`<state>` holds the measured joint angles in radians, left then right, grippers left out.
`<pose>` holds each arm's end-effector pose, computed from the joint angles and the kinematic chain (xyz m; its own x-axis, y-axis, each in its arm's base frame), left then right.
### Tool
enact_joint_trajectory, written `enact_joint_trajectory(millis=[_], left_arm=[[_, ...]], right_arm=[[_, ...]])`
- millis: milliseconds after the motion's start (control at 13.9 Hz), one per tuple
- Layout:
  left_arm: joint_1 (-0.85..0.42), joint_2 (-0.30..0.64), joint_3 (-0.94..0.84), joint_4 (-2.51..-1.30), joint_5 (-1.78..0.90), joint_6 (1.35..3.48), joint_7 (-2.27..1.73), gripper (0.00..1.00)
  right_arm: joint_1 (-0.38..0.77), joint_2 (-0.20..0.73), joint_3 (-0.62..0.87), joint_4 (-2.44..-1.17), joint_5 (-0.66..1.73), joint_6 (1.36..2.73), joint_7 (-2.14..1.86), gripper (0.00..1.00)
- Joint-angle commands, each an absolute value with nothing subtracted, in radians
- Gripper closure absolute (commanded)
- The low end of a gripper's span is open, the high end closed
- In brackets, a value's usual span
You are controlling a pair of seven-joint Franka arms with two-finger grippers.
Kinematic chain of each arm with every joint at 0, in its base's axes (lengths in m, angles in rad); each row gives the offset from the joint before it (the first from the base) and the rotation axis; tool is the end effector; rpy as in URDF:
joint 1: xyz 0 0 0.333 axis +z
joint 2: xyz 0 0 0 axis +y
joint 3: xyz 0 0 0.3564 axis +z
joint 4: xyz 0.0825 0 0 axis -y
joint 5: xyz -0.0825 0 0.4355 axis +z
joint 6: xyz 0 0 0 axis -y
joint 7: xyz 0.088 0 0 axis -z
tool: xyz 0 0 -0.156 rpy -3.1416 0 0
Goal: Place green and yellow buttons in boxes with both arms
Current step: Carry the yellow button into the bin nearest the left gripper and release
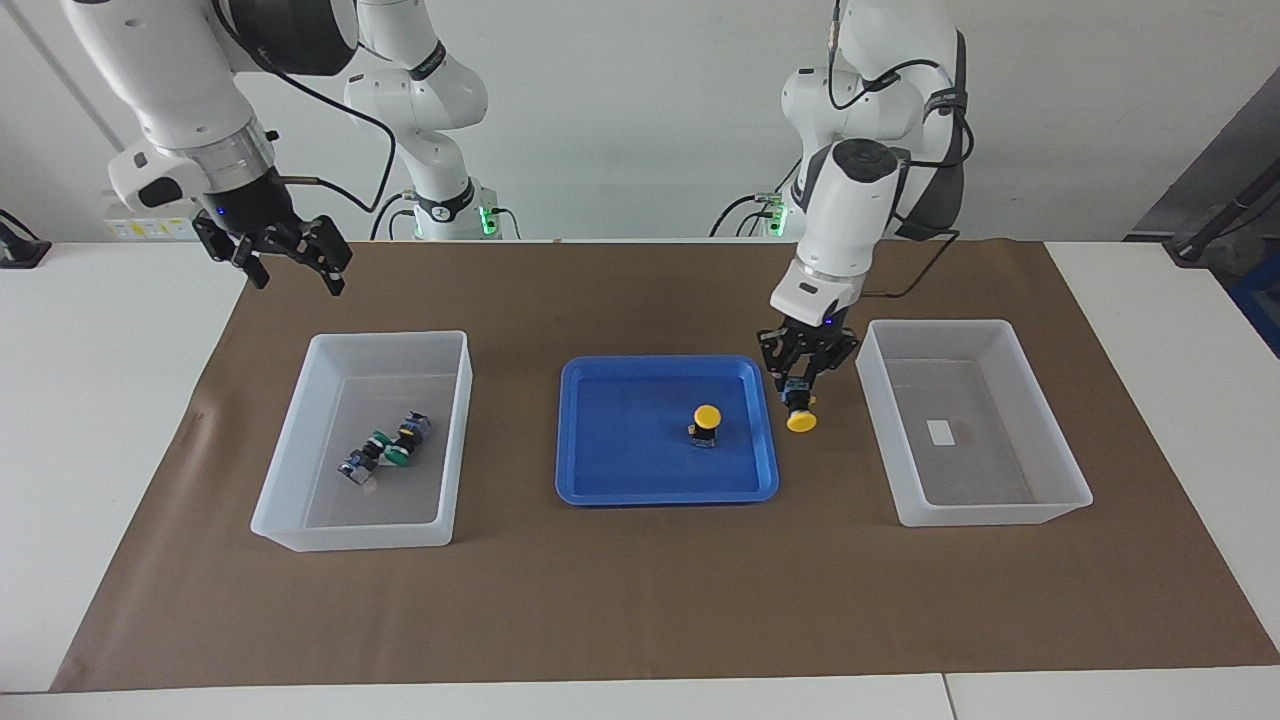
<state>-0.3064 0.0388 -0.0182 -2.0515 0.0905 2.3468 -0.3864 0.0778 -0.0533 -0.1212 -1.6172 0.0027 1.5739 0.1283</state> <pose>0.6081 -0.1998 0.4129 0.9650 0.0096 0.2620 0.0038 -0.9997 0.0227 0.5874 -0.0269 0.6234 0.9853 -0.1708 0.0084 -0.1707 -0.9853 -0.0103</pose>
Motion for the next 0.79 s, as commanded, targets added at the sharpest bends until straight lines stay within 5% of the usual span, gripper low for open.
enact_joint_trajectory(millis=[0,360,720], left_arm=[[-0.136,0.080,-0.026,-2.031,0.121,2.451,-0.208,1.00],[0.107,0.109,-0.029,-1.988,0.120,2.457,0.027,1.00],[0.127,0.172,-0.029,-2.025,0.114,2.457,0.057,1.00]], right_arm=[[0.060,-0.054,-0.115,-1.554,-0.014,1.479,0.117,0.00],[0.061,-0.069,-0.115,-1.578,-0.012,1.480,0.115,0.00],[0.075,-0.072,-0.110,-1.600,-0.035,1.531,0.043,0.00]])
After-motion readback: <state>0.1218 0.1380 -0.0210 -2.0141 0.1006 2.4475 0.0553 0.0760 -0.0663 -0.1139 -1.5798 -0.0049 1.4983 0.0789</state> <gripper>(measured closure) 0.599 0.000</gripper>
